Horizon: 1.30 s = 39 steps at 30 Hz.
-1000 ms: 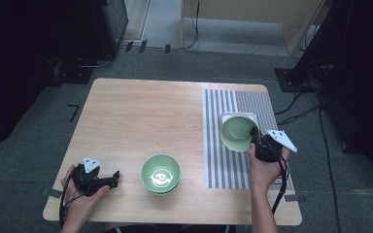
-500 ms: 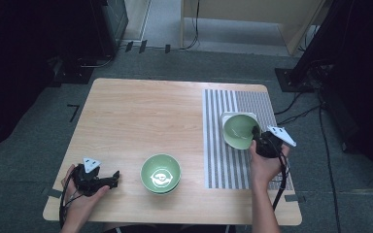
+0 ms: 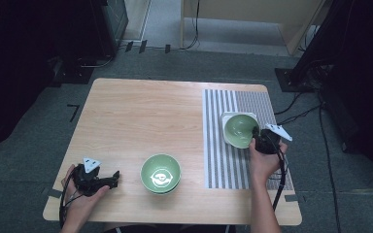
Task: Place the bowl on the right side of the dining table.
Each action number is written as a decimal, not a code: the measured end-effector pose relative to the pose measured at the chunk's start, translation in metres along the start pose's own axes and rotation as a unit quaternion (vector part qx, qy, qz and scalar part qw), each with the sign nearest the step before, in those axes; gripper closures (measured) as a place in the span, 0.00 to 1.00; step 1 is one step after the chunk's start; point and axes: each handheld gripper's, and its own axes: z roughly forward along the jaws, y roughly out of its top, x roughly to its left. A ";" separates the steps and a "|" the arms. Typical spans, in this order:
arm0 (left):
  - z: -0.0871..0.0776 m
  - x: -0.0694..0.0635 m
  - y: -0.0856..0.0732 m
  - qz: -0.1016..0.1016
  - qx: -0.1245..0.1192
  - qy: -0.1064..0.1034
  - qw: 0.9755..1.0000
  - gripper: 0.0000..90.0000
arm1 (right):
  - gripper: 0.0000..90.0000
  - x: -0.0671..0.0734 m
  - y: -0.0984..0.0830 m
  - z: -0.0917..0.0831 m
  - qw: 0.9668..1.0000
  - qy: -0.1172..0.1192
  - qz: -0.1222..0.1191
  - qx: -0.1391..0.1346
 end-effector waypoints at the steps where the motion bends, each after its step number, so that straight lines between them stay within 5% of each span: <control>1: 0.000 0.000 0.000 0.000 0.000 0.000 1.000 0.00 | 0.94 -0.001 0.000 0.002 1.000 0.000 0.000 0.002; 18: 0.000 0.000 0.000 0.000 0.000 0.000 1.000 0.00 | 0.94 -0.008 -0.001 0.020 0.999 -0.006 0.017 0.041; 28: 0.000 0.000 0.000 0.001 0.000 0.000 1.000 0.00 | 0.93 -0.010 0.003 0.030 0.996 -0.007 0.047 0.074; 39: 0.000 0.000 0.000 0.001 0.000 0.000 1.000 0.00 | 0.87 -0.013 0.013 0.037 0.994 0.009 0.078 0.081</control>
